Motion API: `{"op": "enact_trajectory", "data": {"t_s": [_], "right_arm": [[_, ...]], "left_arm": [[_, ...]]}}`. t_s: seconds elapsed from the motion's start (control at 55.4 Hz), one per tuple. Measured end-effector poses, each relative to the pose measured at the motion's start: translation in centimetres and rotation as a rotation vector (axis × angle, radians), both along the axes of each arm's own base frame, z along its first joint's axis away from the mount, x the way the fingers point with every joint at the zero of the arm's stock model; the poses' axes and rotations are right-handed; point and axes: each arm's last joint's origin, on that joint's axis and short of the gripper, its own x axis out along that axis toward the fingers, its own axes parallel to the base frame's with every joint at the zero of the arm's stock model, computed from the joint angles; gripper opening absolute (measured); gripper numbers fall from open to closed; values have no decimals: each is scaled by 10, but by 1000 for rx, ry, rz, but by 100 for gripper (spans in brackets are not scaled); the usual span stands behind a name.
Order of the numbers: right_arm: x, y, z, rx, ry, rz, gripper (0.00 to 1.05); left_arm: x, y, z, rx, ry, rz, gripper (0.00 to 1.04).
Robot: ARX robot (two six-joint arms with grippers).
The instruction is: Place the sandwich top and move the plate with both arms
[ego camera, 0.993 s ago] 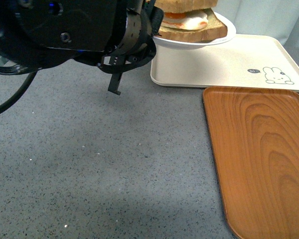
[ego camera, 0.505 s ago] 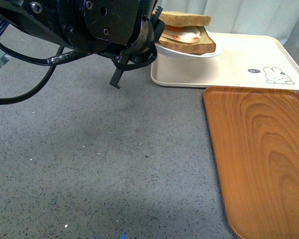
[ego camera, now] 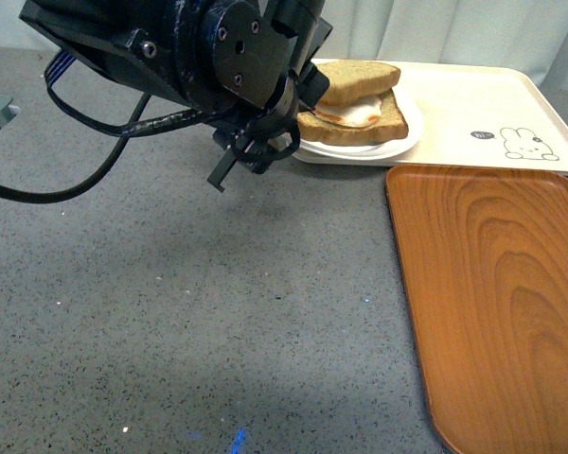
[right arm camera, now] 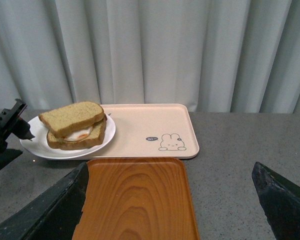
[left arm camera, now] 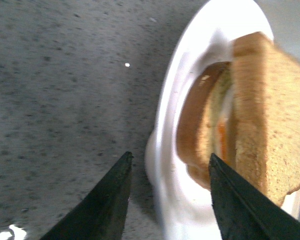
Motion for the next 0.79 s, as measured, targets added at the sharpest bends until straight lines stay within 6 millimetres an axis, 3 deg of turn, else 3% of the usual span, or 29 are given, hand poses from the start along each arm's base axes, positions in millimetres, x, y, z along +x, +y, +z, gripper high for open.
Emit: {"op": "enact_trajectory", "data": {"t_s": [0.108, 0.235, 0.343, 0.469, 0.56, 0.65, 0.794], "right_arm": [[0, 0, 0, 0, 0, 0, 96], [0, 0, 0, 0, 0, 0, 96], [0, 0, 0, 0, 0, 0, 96], [0, 0, 0, 0, 0, 0, 96], [0, 0, 0, 0, 0, 0, 96], [0, 0, 0, 0, 0, 0, 96], [0, 0, 0, 0, 0, 1, 96]], "left_arm": [[-8, 15, -1, 39, 29, 34, 68], [-28, 58, 7, 83, 56, 109, 99], [-51, 99, 19, 85, 47, 153, 98], [-91, 148, 12, 323, -317, -119, 76], [-137, 182, 31, 575, -535, -180, 60], [-174, 206, 51, 747, -585, -195, 45], [-225, 211, 53, 830, -536, -234, 24]]}}
